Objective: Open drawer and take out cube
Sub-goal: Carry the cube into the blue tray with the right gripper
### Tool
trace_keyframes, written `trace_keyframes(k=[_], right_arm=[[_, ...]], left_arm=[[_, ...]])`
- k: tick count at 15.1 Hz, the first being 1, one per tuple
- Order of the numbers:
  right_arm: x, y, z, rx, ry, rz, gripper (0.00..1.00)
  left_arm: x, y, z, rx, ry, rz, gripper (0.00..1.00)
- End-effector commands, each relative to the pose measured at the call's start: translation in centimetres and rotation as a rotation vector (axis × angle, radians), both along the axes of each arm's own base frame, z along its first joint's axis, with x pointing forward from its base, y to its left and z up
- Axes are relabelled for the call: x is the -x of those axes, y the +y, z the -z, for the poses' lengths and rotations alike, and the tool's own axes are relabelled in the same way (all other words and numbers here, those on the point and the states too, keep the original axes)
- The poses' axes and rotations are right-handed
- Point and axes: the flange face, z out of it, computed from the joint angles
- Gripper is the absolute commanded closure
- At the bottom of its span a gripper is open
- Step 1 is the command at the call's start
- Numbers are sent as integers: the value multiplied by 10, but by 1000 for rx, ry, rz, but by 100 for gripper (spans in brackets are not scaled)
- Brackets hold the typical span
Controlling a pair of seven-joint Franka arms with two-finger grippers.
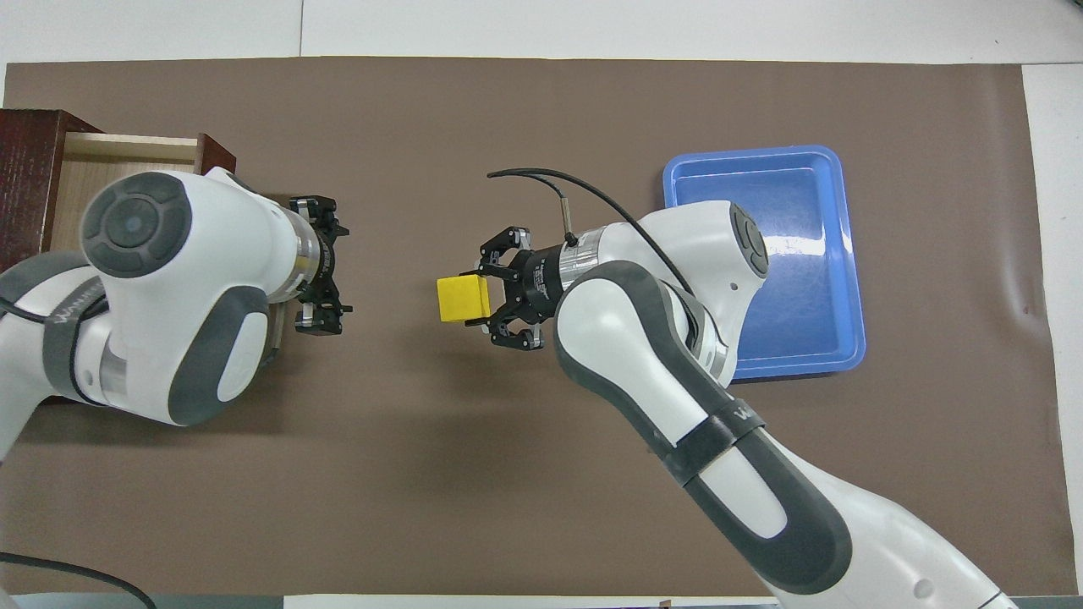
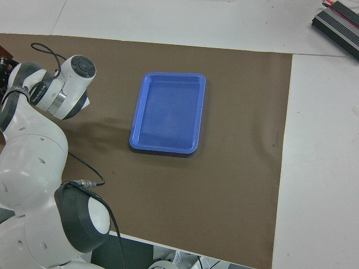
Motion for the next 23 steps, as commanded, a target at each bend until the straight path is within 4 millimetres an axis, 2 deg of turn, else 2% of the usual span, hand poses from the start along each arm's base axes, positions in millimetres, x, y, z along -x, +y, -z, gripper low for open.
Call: trace_keyframes(k=[1,3,4,5,7,8,9,10,12,14,16,18,23], right_arm=[[-41,-73,-1,-21,36,90,100],[-61,-134,-1,-3,56,104,100],[-69,-170,0,10,52,98,100],[-74,-203,2,6,42,92,100],[-74,-253,11,-10,22,67,100],[-72,-273,17,-10,22,51,100],[-68,-302,25,-8,19,55,100],[-59,-327,38,-6,0,31,100],[-42,-352,61,-7,-28,-9,100],[-34,-366,77,0,-26,-22,100],[-24,-380,96,19,-47,-74,100],[-17,-385,111,16,-80,-115,100],[-15,-390,125,52,-109,-109,100]], left_arm=[[-18,43,13,-80,-13,31,0],[-26,61,28,-126,-7,26,0],[-32,82,26,-127,-10,-7,0],[-35,95,26,-132,-11,-26,0],[-39,121,25,-151,-18,-55,0],[-41,128,25,-150,-23,-65,0],[-41,130,25,-150,-26,-67,0],[-43,142,24,-165,-29,-70,0],[-44,155,24,-199,-29,-36,0],[-45,187,24,-206,-23,-30,0],[-45,206,25,-215,-13,19,0],[-44,230,25,-222,-12,41,0],[-43,256,25,-228,-14,59,0]])
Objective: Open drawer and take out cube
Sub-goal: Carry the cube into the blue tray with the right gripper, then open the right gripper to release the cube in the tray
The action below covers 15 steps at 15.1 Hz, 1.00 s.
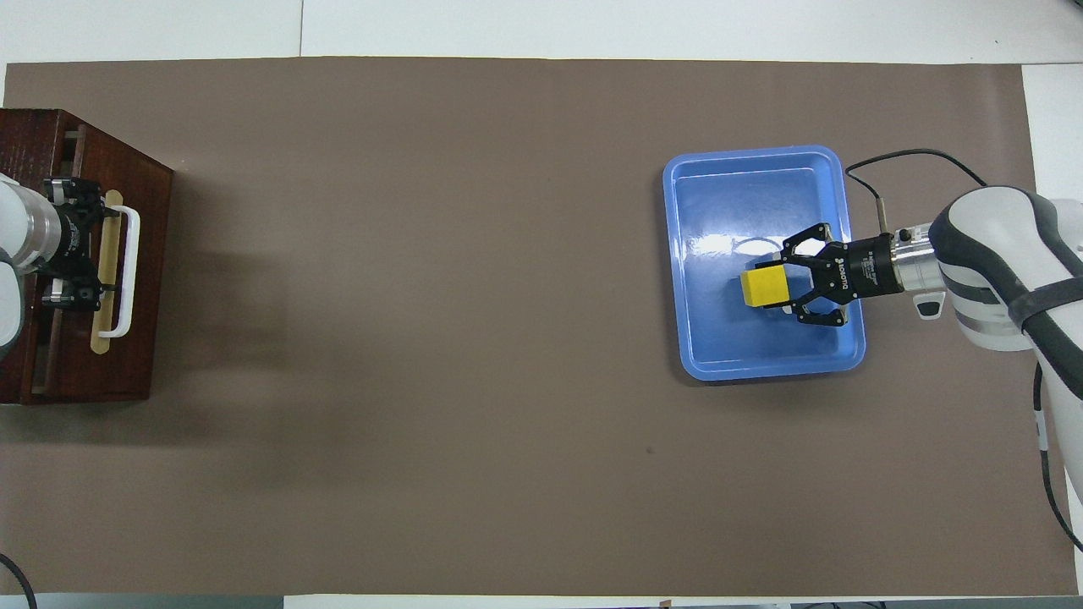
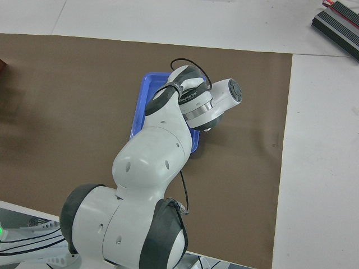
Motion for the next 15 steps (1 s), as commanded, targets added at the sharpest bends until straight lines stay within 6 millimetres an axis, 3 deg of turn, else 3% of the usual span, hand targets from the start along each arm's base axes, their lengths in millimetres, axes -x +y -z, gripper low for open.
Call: trace_keyframes(k=[1,6,8,12,15], right_arm=[[3,-6,6,43,-36,-4,100],[9,-5,13,52,-28,6,100],[11,-5,16,59,-42,-8,3],[11,-4,14,53,-48,-22,0],[2,-6,-6,36,-46,-65,0]], left_arm=[[2,13,2,-30,9,37,0],[3,24,2,-34,12,44,0],[3,25,2,-34,19,46,0],[3,-4,-1,-34,42,101,0],[9,-41,-26,-13,91,136,0]])
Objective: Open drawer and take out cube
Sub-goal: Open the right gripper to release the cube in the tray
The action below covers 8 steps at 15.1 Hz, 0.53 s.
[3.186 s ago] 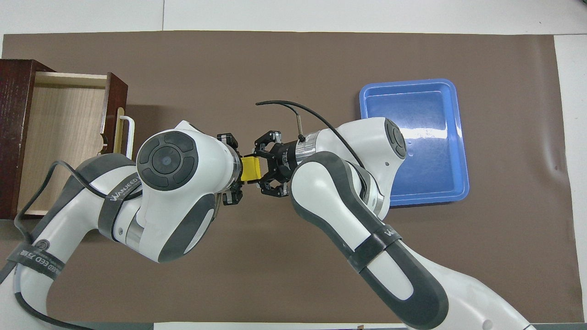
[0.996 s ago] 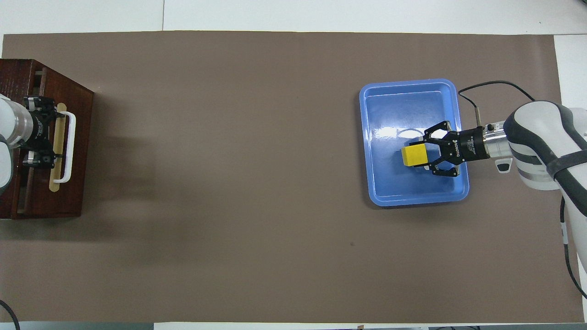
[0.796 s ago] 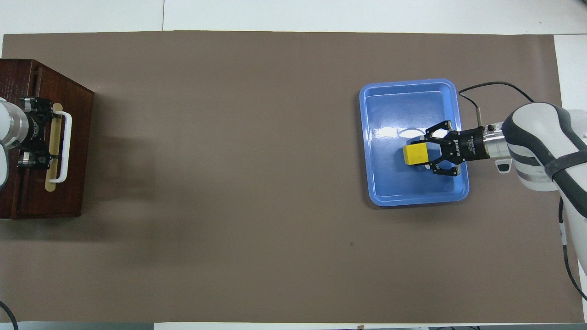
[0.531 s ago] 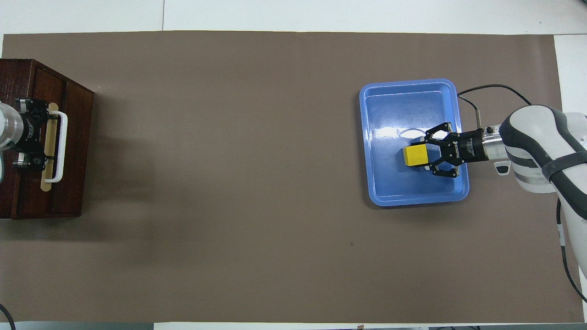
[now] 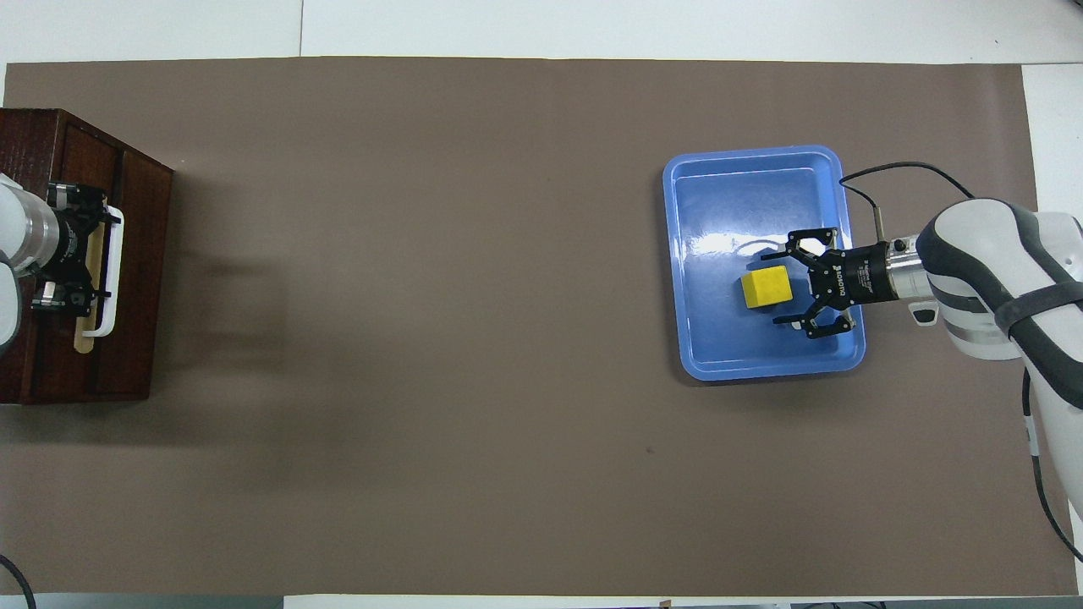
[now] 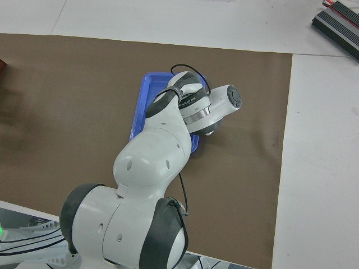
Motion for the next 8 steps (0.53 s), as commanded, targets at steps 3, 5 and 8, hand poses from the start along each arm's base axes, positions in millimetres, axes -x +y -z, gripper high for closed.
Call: trace_keyframes(k=[3,5,8], right_arm=[[-22,-6,-53,55,-7,-159,0],[-33,-6,-88,114,-27,-257,0],[-41,-2,-149,220,-73,-403,0]], left_arm=[[7,-71,-61,12,60,100,0],[12,-92,-77,15,102,213,0],[33,-100,-114,22,155,529,0]])
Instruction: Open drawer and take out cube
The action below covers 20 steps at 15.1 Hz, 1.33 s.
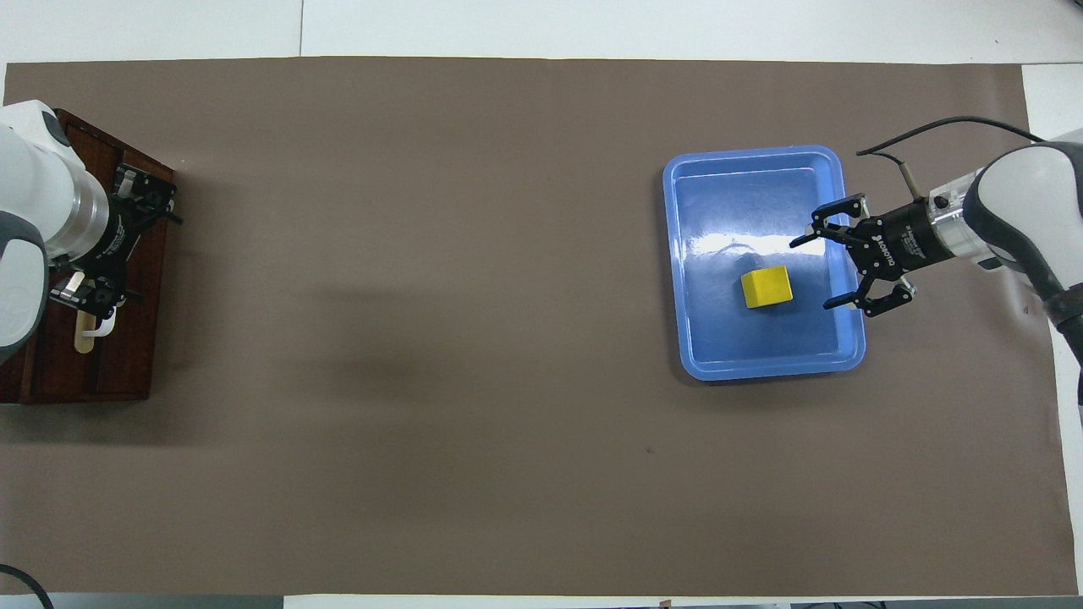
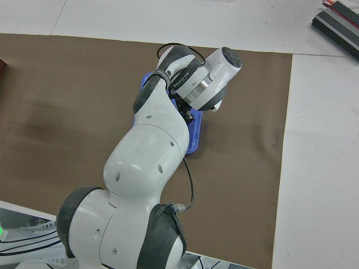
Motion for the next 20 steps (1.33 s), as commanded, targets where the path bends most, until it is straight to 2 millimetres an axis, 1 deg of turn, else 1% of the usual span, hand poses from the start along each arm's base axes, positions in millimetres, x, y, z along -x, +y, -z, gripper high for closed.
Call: trace_keyframes(k=[1,2,3,4,5,7,8,9,11,12,15,16,17,18,19,20], right_arm=[[-2,10,-62,114,-51,-147,0],[1,21,-82,150,-85,-235,0],[6,29,-100,177,-115,-324,0],[13,31,-117,199,-148,-390,0],[19,30,-130,217,-167,-442,0],[29,32,-154,245,-222,-559,0],[34,37,-167,263,-253,-631,0],[41,37,-180,288,-274,-696,0],[52,44,-204,335,-316,-827,0],[57,46,-215,344,-342,-868,0],[68,42,-241,375,-409,-990,0],[67,41,-244,378,-428,-1055,0],[64,38,-261,393,-464,-1088,0],[60,42,-272,397,-483,-1111,0],[60,37,-272,390,-470,-1106,0],[61,38,-271,380,-466,-1117,0]], left_arm=[[20,4,-38,37,70,267,0],[24,6,-45,46,106,345,0],[25,9,-46,61,128,423,0],[28,8,-46,85,154,515,0],[31,3,-56,92,174,587,0],[31,2,-74,110,218,730,0],[29,1,-71,123,233,819,0],[29,1,-69,140,239,874,0],[26,4,-64,186,238,882,0],[22,2,-56,211,254,881,0],[27,-7,-52,220,293,923,0],[30,-9,-50,226,313,973,0],[31,-8,-51,232,316,1023,0],[31,-5,-53,232,309,1047,0],[31,-3,-55,230,300,1050,0],[30,-2,-56,229,293,1051,0]])
